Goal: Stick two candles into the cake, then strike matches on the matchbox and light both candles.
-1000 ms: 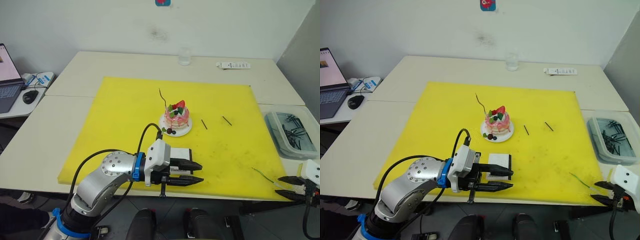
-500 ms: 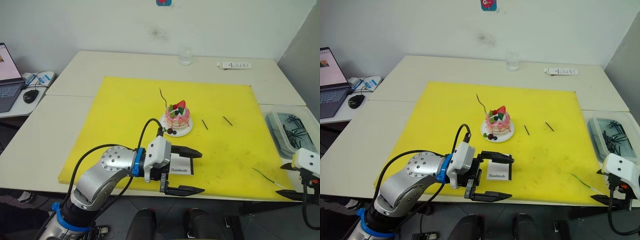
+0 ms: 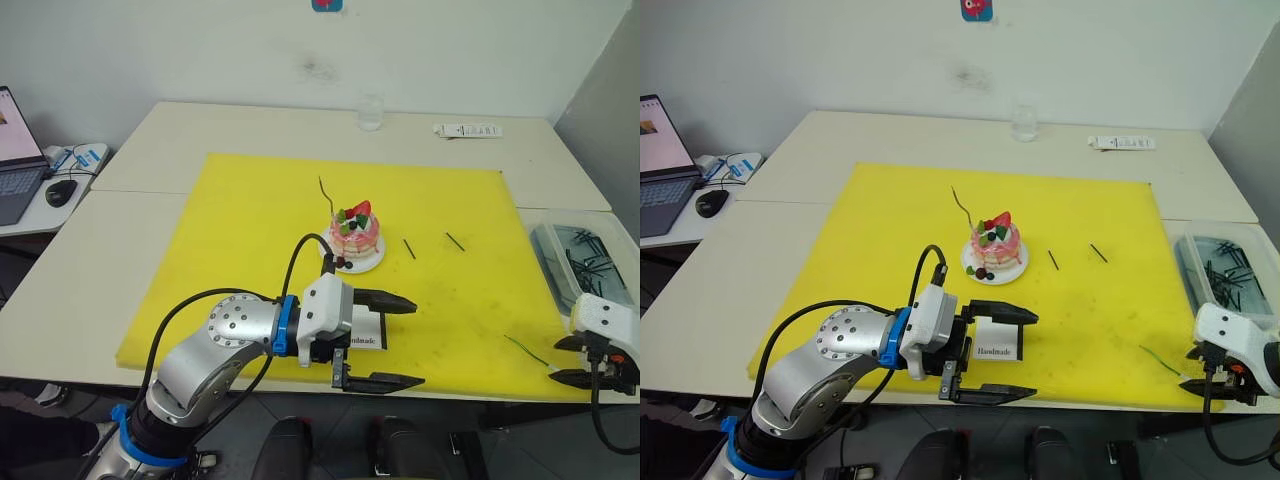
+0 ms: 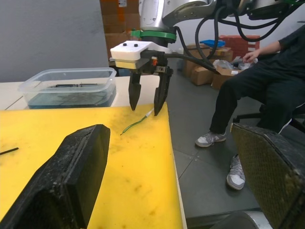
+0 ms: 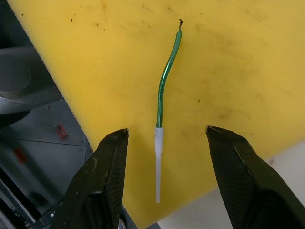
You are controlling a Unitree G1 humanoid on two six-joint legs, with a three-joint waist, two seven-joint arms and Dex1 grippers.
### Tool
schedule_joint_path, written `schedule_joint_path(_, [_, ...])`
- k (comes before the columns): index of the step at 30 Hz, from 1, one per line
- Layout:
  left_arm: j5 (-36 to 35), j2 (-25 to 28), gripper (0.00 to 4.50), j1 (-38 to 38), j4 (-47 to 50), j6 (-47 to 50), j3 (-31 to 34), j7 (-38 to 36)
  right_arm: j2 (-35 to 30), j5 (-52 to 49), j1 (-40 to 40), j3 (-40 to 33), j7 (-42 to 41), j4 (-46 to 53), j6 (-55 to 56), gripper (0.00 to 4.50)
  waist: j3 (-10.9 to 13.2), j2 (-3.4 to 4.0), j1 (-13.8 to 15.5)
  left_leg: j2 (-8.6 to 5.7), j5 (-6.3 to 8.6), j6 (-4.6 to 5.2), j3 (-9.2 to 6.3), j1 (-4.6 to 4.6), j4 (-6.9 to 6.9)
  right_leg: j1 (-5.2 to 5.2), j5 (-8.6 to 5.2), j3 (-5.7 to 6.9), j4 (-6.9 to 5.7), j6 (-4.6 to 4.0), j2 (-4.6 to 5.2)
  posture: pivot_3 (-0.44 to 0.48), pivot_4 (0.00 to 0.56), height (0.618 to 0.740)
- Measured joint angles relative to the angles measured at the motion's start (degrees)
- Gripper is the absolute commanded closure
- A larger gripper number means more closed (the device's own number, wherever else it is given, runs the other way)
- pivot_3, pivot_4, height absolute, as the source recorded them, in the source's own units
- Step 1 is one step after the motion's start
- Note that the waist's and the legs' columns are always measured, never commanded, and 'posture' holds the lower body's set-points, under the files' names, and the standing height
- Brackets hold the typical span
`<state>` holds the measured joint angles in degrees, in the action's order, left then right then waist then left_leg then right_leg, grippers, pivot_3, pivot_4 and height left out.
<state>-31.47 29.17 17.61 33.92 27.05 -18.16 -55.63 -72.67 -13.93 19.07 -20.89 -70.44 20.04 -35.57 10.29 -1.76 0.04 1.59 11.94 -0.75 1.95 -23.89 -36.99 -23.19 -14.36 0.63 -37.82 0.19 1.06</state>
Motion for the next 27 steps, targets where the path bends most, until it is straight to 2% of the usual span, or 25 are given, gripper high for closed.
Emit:
schedule_joint_path(12, [0.2, -0.8, 0.0, 0.0, 0.0, 0.0, -0.7, 1.1, -0.1, 2.0, -1.9, 4.3, 0.7, -1.4, 0.7, 1.57, 0.0, 0.0, 0.0, -0.01, 0.0, 0.0, 0.0, 0.0, -0.01, 0.0, 0.0, 0.0, -0.01, 0.0, -0.01, 0.0, 0.15, 0.74])
schedule_joint_path(15, [0.1, -0.8, 0.0, 0.0, 0.1, 0.0, -0.8, 1.1, -0.1, 2.1, -2.4, 4.6, 0.7, -1.9, 1.0, 2.17, 0.0, 0.0, 0.0, -0.01, 0.0, 0.0, 0.0, 0.0, -0.01, 0.0, 0.1, 0.0, -0.01, 0.17, -0.02, 0.0, 0.15, 0.74])
schedule_joint_path(21, [0.4, -0.8, 0.0, 0.0, 0.1, -0.3, -1.2, 1.1, -0.1, 2.3, -3.7, 6.5, 0.7, -2.7, 1.4, 4.38, 0.0, 0.0, 0.0, -0.01, 0.0, 0.0, 0.01, 0.01, -0.02, 0.0, 0.12, -0.01, -0.01, 0.2, -0.02, 0.0, 0.15, 0.74])
schedule_joint_path(27, [0.6, -0.7, 0.0, 0.0, 0.1, -0.6, -1.2, 1.0, -0.1, 2.5, -4.2, 6.6, 0.5, -2.6, 1.3, 4.45, 0.0, 0.0, 0.0, -0.01, 0.0, 0.0, 0.01, 0.01, -0.02, 0.0, 0.12, -0.01, -0.01, 0.2, -0.02, 0.0, 0.15, 0.74])
